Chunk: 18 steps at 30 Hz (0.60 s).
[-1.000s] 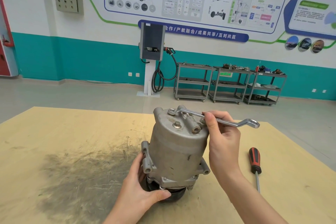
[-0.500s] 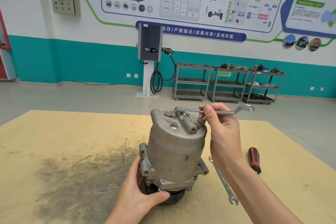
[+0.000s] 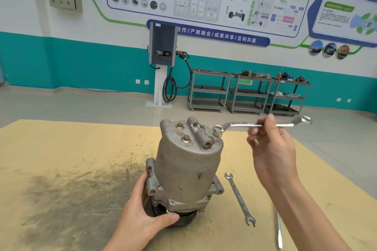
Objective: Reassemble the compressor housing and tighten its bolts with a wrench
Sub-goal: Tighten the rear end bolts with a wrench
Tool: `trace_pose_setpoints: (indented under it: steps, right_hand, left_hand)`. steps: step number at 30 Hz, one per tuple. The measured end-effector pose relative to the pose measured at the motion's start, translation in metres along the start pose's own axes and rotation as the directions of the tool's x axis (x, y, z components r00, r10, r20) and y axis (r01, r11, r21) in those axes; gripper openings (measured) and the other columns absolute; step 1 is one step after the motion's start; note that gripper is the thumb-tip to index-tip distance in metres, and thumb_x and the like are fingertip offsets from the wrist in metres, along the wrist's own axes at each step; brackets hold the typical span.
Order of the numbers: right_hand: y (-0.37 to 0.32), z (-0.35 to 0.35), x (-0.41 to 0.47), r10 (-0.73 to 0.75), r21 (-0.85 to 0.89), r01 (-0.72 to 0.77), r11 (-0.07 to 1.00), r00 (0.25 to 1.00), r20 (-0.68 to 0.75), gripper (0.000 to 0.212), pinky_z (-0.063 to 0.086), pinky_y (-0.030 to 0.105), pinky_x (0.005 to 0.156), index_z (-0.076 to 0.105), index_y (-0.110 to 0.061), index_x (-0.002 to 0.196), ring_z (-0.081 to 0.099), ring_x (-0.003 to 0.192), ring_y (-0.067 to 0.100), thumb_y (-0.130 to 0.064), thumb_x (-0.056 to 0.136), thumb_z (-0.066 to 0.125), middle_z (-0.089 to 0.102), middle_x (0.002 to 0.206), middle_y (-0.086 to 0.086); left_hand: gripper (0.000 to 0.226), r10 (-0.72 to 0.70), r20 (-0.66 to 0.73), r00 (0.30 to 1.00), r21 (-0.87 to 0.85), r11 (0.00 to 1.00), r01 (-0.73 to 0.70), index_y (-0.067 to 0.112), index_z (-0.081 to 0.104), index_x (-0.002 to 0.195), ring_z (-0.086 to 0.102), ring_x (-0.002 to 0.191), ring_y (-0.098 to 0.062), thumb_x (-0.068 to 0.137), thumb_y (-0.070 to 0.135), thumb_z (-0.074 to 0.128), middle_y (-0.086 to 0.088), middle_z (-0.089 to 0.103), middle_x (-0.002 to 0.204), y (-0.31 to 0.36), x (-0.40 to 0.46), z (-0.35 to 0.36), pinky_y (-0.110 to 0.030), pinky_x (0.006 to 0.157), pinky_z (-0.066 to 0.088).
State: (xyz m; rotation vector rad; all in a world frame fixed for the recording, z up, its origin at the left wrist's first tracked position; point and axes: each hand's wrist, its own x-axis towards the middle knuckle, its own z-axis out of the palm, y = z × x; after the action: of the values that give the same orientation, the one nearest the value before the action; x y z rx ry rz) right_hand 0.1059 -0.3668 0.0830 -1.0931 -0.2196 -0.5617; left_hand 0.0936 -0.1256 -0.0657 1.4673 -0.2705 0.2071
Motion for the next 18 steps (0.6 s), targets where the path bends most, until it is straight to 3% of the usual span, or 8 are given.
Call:
trace_pose_setpoints:
  steps: [3, 6, 8, 14, 18]
  right_hand:
    - [0.009, -0.008, -0.002, 0.124, 0.014, -0.124, 0.992, 0.992, 0.038, 0.022, 0.038, 0.031, 0.070, 0.060, -0.013, 0.085, 0.050, 0.062, 0.012, -0.032, 0.090, 0.050, 0.056, 0.064, 0.000]
    - [0.014, -0.010, 0.002, 0.230, 0.015, -0.232, 0.973, 0.971, 0.070, 0.025, 0.039, 0.032, 0.068, 0.059, -0.014, 0.083, 0.052, 0.061, 0.014, -0.030, 0.098, 0.046, 0.058, 0.064, 0.003]
    - [0.016, -0.010, 0.007, 0.278, -0.004, -0.278, 0.961, 0.958, 0.066, 0.027, 0.039, 0.032, 0.067, 0.058, -0.015, 0.083, 0.052, 0.059, 0.014, -0.030, 0.100, 0.044, 0.059, 0.064, 0.004]
    - [0.015, -0.006, 0.022, 0.420, 0.034, -0.428, 0.903, 0.897, 0.138, 0.028, 0.038, 0.033, 0.067, 0.054, -0.015, 0.082, 0.051, 0.057, 0.014, -0.028, 0.102, 0.039, 0.057, 0.060, 0.004]
    - [0.011, -0.003, 0.034, 0.482, -0.021, -0.487, 0.873, 0.857, 0.183, 0.029, 0.037, 0.032, 0.065, 0.053, -0.016, 0.079, 0.049, 0.055, 0.015, -0.027, 0.102, 0.038, 0.054, 0.057, 0.002]
  left_hand:
    - [0.119, -0.002, -0.007, 1.000, -0.015, 1.000, 0.002, 0.043, 0.035, 0.127, 0.055, 0.101, 0.025, 0.025, 0.051, 0.098, 0.045, 0.061, 0.104, 0.000, 0.000, 0.001, 0.003, 0.077, 0.041]
    - [0.112, -0.005, -0.022, 1.000, -0.014, 1.000, 0.004, 0.036, 0.033, 0.132, 0.056, 0.095, 0.027, 0.040, 0.019, 0.094, 0.033, 0.052, 0.116, -0.003, 0.001, 0.002, 0.003, 0.073, 0.042]
    - [0.110, -0.015, -0.019, 1.000, -0.007, 1.000, 0.014, 0.034, 0.033, 0.131, 0.057, 0.093, 0.026, 0.039, 0.013, 0.090, 0.029, 0.052, 0.117, -0.003, 0.002, 0.002, 0.003, 0.071, 0.043]
    - [0.113, -0.026, -0.008, 1.000, -0.016, 1.000, 0.026, 0.034, 0.031, 0.134, 0.055, 0.095, 0.027, 0.040, 0.017, 0.091, 0.028, 0.050, 0.120, -0.004, 0.002, 0.001, 0.003, 0.074, 0.042]
    - [0.125, -0.030, 0.010, 0.999, -0.020, 0.999, 0.030, 0.035, 0.032, 0.134, 0.056, 0.099, 0.024, 0.029, 0.044, 0.099, 0.027, 0.051, 0.123, -0.001, 0.002, 0.002, 0.002, 0.076, 0.043]
